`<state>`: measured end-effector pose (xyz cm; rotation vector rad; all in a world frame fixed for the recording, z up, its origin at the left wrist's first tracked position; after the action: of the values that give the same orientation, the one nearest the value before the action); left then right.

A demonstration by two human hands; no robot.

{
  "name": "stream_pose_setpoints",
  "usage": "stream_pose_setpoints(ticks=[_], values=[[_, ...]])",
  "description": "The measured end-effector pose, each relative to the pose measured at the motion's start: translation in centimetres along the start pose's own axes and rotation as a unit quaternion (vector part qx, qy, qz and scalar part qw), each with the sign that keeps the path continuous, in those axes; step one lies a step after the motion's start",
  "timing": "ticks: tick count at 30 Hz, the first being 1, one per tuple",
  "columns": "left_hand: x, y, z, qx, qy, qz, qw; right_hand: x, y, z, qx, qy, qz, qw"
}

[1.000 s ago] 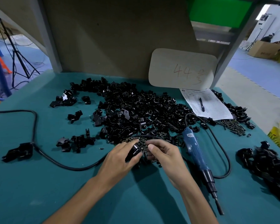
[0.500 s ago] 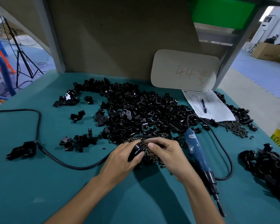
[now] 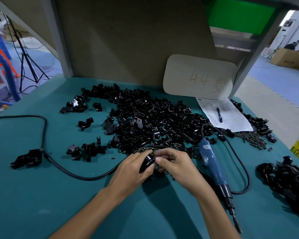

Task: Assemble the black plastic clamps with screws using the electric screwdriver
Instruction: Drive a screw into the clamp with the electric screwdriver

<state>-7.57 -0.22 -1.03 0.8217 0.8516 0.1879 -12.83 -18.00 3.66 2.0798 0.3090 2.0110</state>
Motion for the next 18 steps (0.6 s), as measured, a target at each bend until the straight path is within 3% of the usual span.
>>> stream_pose_setpoints(ticks=[3, 5, 7, 12, 15, 18], values=[[-0.1, -0.2, 0.0, 0.012, -0.015, 0.033, 0.999, 0.2, 0.2, 0.2, 0.015, -0.001, -0.114, 0.993], [-0.2, -0.3, 0.0, 0.018, -0.033, 0.054, 0.998, 0.3, 0.2, 0.3, 0.031, 0.016, -0.252, 0.967], [-0.2, -0.3, 0.0, 0.016, -0.045, 0.069, 0.996, 0.4, 0.2, 0.3, 0.036, 0.022, -0.314, 0.949], [0.1, -0.7, 0.2, -0.008, -0.039, 0.079, 0.996, 1.0, 1.1, 0.4, 0.116, -0.008, -0.303, 0.946], [-0.4, -1.0, 0.6, -0.023, -0.04, 0.078, 0.996, 1.2, 1.5, 0.3, 0.114, -0.019, -0.327, 0.938], [-1.3, -1.5, 1.5, -0.045, -0.037, 0.062, 0.996, 1.6, 2.7, 0.4, 0.109, -0.015, -0.281, 0.953]])
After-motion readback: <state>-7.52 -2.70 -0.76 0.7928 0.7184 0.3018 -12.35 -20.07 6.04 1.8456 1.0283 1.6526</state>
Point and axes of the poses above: each hand's wrist, its own z-axis towards the middle knuckle, its own y-axis out of the back of the hand, x = y × z, the point moved 1 cm from there along z, towards the middle knuckle, and after that the axes turned 4 degrees about x, right-handed, at the moved point
